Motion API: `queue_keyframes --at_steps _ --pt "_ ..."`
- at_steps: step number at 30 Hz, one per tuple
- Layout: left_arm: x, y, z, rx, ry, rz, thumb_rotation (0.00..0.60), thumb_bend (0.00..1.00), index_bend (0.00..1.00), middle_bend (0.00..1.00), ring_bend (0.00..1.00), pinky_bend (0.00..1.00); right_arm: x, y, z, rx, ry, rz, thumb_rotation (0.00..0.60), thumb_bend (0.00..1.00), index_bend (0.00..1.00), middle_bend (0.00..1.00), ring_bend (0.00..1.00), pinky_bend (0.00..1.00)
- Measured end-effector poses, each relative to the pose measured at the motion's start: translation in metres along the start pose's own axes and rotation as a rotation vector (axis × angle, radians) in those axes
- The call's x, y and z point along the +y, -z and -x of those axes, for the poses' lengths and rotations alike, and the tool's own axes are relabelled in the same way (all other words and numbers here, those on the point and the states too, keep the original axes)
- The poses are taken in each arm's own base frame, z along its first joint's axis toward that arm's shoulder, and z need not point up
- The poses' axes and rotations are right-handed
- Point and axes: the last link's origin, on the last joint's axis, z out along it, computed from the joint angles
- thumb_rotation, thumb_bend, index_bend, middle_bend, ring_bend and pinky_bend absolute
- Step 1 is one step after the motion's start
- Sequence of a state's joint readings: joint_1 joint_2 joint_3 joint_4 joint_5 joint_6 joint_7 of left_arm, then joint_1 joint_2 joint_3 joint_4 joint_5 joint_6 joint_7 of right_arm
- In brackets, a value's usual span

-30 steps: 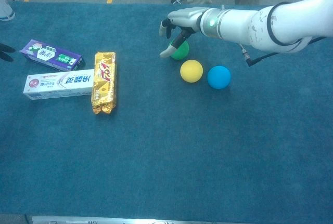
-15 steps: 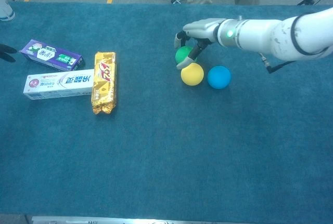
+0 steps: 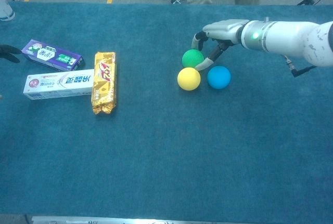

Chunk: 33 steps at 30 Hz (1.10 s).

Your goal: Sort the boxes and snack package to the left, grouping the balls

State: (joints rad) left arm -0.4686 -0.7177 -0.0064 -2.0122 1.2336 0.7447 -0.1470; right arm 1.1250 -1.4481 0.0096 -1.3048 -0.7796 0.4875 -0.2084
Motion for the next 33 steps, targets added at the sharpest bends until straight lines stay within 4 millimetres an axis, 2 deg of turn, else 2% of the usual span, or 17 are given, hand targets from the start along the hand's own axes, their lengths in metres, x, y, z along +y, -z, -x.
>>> queue_keyframes --at_steps 12,13,14,15,17,18,24,30,33 --pt "0.003 -0.001 -0.003 0.013 0.001 0.005 0.6 0.27 0.0 0.13 0.0 0.14 0.009 0.007 -0.009 0.072 -0.049 0.006 0.328 0.03 0.23 0.27 0.14 0.18" --pt "0.003 -0.001 -0.003 0.017 0.003 0.005 0.6 0.27 0.0 0.13 0.0 0.14 0.01 0.008 -0.011 0.085 -0.057 0.009 0.355 0.03 0.23 0.27 0.14 0.18" --pt "0.002 -0.001 -0.004 0.025 0.006 0.005 0.6 0.27 0.0 0.13 0.0 0.14 0.011 0.01 -0.013 0.098 -0.061 0.011 0.407 0.03 0.23 0.27 0.14 0.18" --pt "0.002 -0.001 -0.005 0.033 0.008 0.005 0.6 0.27 0.0 0.14 0.0 0.14 0.013 0.011 -0.015 0.112 -0.066 0.014 0.496 0.03 0.23 0.28 0.14 0.18" --pt "0.0 -0.001 -0.006 0.055 0.012 0.005 0.6 0.27 0.0 0.15 0.0 0.14 0.016 0.016 -0.02 0.151 -0.077 0.024 0.589 0.03 0.23 0.28 0.14 0.18" --pt "-0.001 -0.001 -0.007 0.067 0.014 0.005 0.6 0.27 0.0 0.15 0.0 0.14 0.018 0.019 -0.022 0.17 -0.082 0.03 0.6 0.04 0.23 0.28 0.14 0.18" --pt "-0.006 0.001 -0.012 0.182 0.01 0.017 0.6 0.27 0.0 0.17 0.0 0.14 0.035 0.049 -0.033 0.317 -0.136 0.09 0.6 0.04 0.23 0.3 0.14 0.18" --pt "-0.009 0.006 -0.016 0.36 -0.012 0.053 0.6 0.27 0.0 0.18 0.03 0.14 0.058 0.096 -0.034 0.443 -0.16 0.174 0.6 0.05 0.23 0.3 0.14 0.18" --pt "-0.009 0.01 -0.016 0.455 -0.017 0.073 0.6 0.27 0.02 0.2 0.09 0.14 0.068 0.12 -0.029 0.503 -0.155 0.215 0.6 0.06 0.23 0.3 0.14 0.18"
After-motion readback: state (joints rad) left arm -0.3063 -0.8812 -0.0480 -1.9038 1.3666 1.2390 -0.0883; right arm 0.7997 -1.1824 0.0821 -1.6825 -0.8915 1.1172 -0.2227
